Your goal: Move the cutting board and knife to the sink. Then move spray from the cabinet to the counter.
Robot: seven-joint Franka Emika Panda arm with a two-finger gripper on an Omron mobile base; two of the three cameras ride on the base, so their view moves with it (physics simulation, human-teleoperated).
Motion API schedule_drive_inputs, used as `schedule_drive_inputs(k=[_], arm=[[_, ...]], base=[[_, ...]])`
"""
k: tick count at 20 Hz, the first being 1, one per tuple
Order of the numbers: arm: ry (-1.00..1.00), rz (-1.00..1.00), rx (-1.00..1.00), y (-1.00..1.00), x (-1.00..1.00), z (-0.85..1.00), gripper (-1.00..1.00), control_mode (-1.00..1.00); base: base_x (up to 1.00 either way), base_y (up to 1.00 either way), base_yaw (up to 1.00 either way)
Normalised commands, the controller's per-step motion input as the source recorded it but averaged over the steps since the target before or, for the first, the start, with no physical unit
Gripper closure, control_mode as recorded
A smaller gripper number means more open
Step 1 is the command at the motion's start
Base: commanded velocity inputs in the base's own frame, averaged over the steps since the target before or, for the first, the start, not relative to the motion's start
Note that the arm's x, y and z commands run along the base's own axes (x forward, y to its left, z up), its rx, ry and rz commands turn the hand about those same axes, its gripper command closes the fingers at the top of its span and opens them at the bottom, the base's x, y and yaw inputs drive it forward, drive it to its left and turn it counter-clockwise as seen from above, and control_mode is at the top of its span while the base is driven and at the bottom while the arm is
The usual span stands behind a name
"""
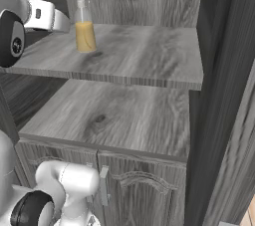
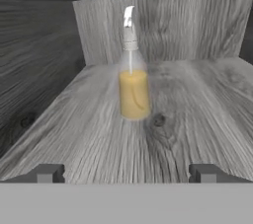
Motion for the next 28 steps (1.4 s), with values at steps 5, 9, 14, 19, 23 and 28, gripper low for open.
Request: schedule_drive_inputs(k=[5,9,14,19,23,28], arm=[[-0.01,0.00,-0.06,0.03,0.00,0.00,-1.00,-1.00],[-0.15,0.05,-0.06,0.01,0.02,0.00,-1.00,-1.00],[-0.03,0.01,-0.01,0.00,0.10,0.00,-1.00,-1.00],[0.00,0.00,0.00,0.01,0.49,-0.01,-1.00,-1.00],[0.00,0.00,0.00,0.03,0.59,-0.06,-1.00,-1.00],[0.00,0.00,-0.02,0.09,0.55,-0.19,-1.00,-1.00]], base=[[0.00,0.00,0.00],[0.00,0.00,0.00],[0.00,0.00,0.00],[0.00,0.00,0.00],[0.00,0.00,0.00],[0.00,0.00,0.00]])
